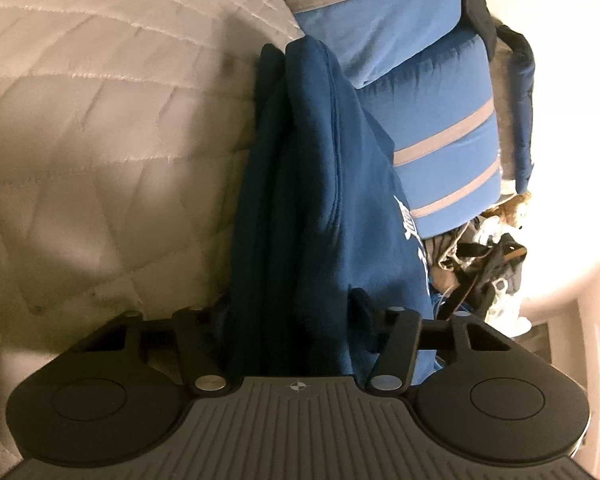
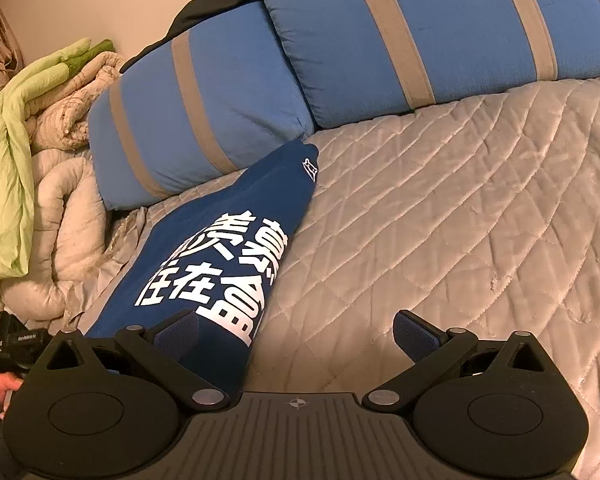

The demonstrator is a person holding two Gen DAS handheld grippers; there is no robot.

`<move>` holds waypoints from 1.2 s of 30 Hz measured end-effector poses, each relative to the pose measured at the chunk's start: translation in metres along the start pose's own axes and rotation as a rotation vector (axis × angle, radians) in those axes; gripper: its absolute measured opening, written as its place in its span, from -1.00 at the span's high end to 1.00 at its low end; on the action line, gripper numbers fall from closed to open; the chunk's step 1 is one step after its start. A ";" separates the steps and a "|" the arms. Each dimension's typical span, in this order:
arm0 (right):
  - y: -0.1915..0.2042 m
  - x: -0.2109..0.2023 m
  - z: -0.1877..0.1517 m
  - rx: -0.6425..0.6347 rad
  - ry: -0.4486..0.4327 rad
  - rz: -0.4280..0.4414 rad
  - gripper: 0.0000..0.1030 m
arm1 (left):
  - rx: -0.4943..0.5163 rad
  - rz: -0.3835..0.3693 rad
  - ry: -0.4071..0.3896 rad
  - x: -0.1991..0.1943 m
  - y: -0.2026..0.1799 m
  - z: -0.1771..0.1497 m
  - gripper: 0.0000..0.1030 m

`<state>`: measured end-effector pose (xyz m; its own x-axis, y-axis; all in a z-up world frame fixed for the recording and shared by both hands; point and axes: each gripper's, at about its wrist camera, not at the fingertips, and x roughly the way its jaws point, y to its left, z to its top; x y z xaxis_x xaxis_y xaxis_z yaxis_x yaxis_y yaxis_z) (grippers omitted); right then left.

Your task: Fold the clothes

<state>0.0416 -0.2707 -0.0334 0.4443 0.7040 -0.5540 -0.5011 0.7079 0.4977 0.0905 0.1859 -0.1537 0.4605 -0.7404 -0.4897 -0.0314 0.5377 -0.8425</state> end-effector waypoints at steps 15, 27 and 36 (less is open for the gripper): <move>-0.002 0.004 0.001 0.012 0.020 -0.004 -1.00 | -0.065 -0.059 -0.002 -0.002 0.015 -0.006 0.28; -0.001 0.007 0.001 0.005 0.036 -0.018 -1.00 | -0.025 -0.040 -0.042 -0.004 0.011 -0.013 0.30; -0.005 0.019 0.004 0.031 0.118 -0.034 -1.00 | 0.012 -0.011 -0.071 -0.004 0.006 -0.018 0.31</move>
<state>0.0558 -0.2603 -0.0439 0.3695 0.6694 -0.6445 -0.4635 0.7339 0.4966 0.0724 0.1844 -0.1606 0.5230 -0.7160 -0.4625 -0.0156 0.5344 -0.8451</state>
